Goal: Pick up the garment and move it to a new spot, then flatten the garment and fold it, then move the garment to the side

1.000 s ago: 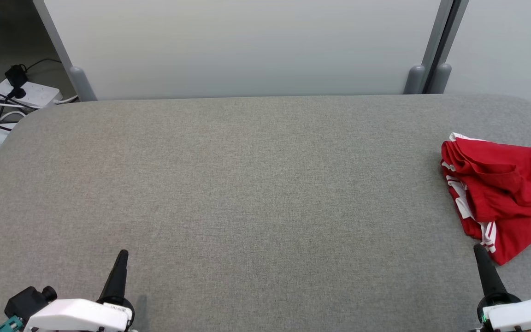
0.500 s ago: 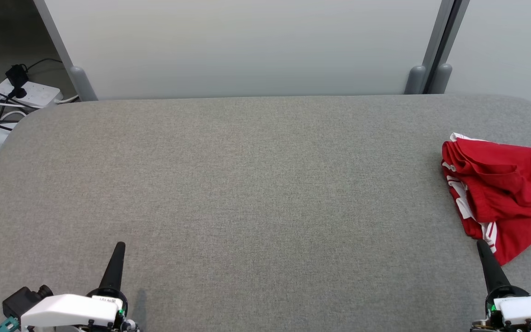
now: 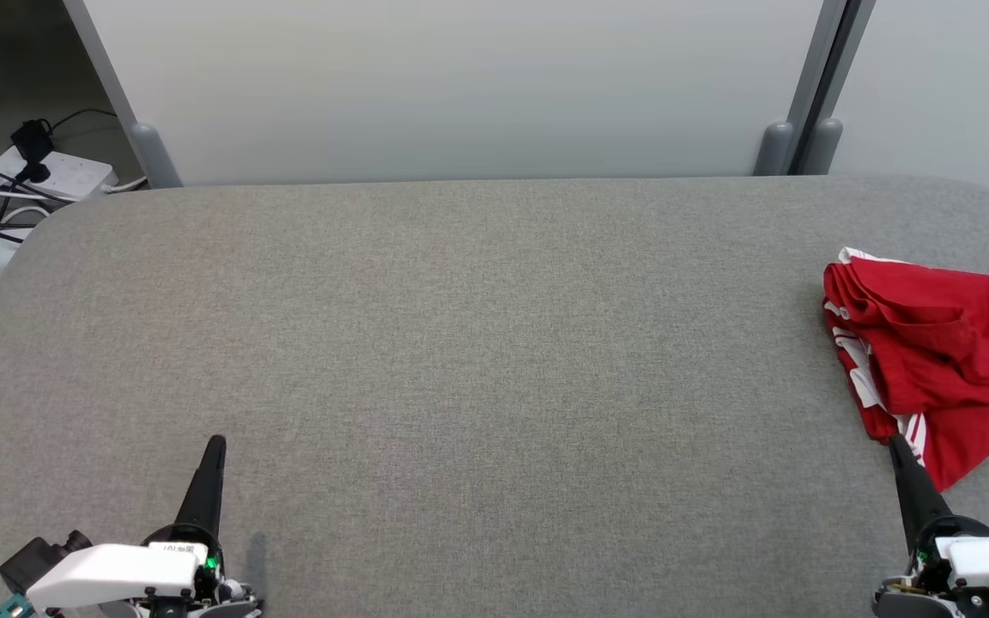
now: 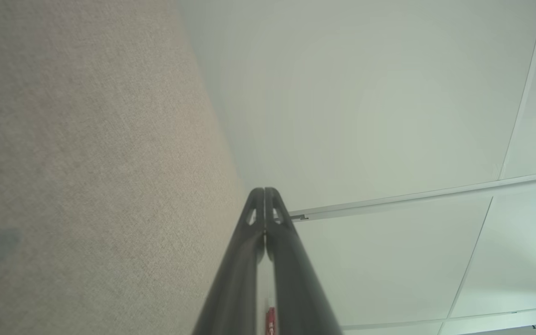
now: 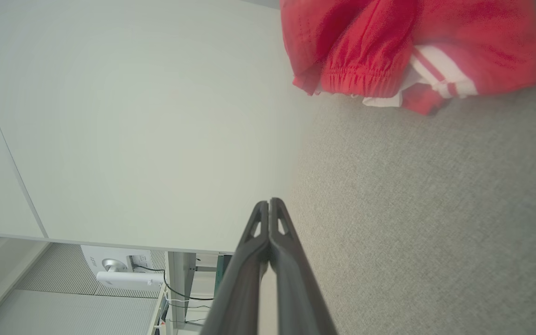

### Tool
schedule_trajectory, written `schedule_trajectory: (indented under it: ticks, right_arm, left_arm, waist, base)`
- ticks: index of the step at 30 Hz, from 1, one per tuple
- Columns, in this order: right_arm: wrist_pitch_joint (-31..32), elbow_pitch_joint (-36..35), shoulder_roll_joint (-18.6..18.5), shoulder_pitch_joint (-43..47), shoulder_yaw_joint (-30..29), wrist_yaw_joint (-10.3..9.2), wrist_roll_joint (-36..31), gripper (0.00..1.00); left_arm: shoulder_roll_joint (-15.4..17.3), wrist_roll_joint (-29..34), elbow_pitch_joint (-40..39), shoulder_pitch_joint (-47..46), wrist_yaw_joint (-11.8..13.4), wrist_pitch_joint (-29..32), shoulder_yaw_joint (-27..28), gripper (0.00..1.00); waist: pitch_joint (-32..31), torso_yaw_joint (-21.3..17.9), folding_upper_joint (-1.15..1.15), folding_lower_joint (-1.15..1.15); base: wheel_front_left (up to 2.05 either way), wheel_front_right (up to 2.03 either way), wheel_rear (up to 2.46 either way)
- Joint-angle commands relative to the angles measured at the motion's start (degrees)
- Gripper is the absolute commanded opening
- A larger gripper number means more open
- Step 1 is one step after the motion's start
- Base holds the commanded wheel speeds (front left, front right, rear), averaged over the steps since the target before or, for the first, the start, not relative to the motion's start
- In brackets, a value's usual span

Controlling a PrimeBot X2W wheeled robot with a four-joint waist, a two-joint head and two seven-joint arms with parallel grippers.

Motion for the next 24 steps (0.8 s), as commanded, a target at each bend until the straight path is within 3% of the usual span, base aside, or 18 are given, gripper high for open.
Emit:
schedule_trajectory:
  ticks: [1, 13, 24]
  right_arm:
    - [0.65, -1.27, -0.86, -2.93, 0.79, 0.01, 2.06, 0.00]
    - [2.02, 0.17, -0.78, -4.39, 0.36, 0.01, 9.86, 0.00]
    - [2.21, 0.20, -0.63, -4.43, 0.15, 0.01, 9.80, 0.00]
  left_arm:
    - [0.46, -1.49, -1.03, -3.36, -1.05, 0.47, 2.49, 0.00]
    - [-1.31, -7.32, 0.28, -4.42, -3.41, 2.24, 5.35, 0.00]
    - [-1.42, -7.31, 0.31, -4.44, -3.45, 2.36, 5.51, 0.00]
  waist:
    - [0.00, 0.01, 0.00, 0.00]
    - [0.00, 0.09, 0.00, 0.00]
    - [0.00, 0.09, 0.00, 0.00]
  base:
    - [0.00, 0.00, 0.00]
    - [0.00, 0.00, 0.00]
    - [0.00, 0.00, 0.00]
